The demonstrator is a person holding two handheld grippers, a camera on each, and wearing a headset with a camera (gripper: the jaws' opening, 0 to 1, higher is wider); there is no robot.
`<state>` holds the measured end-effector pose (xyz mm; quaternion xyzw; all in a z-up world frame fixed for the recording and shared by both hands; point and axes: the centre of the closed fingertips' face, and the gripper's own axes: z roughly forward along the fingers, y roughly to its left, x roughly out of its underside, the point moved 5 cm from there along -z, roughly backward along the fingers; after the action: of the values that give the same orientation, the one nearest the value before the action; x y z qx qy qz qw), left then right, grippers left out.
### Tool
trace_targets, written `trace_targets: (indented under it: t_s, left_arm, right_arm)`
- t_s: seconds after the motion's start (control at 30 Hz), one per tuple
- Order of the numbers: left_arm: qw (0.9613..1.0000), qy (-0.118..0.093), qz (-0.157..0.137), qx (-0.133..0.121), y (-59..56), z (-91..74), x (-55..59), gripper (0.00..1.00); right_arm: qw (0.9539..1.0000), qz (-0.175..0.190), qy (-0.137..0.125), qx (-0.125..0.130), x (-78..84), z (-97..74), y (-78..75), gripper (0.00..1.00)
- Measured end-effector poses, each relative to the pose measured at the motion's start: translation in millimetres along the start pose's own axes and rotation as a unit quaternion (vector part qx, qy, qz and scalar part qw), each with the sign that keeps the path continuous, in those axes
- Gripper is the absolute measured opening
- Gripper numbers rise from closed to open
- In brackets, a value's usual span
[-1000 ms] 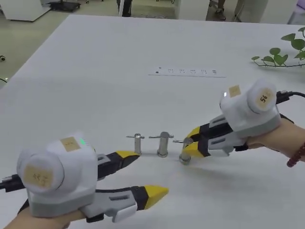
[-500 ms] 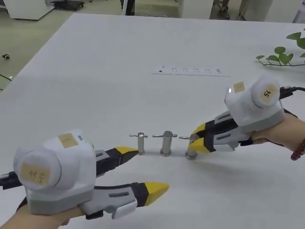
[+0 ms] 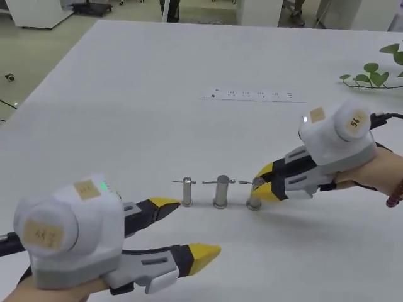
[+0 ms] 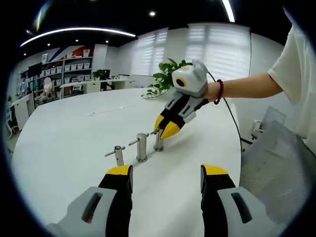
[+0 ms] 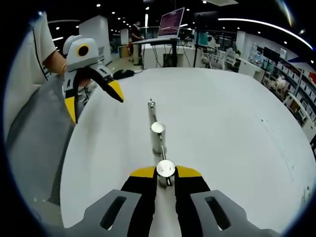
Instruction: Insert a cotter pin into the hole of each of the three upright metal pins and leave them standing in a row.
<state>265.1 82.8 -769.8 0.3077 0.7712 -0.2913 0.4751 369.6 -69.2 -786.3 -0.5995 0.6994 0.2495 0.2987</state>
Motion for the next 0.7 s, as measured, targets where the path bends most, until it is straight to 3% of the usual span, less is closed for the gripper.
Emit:
trace_targets:
  t_s: [0.43, 0.7]
  left_arm:
    - [1.0000, 0.004, 0.003, -0.002, 0.3, -1.4, -1.1, 0.55]
    - [0.9999, 0.004, -0.004, -0.013, 2.8, -4.7, -1.9, 0.57]
  right_arm:
    - [0.9999, 0.007, -0.007, -0.013, -2.5, 0.3, -0.5, 0.19]
    - [0.9992, 0.032, -0.021, 0.008, -6.0, -8.3, 2.5, 0.31]
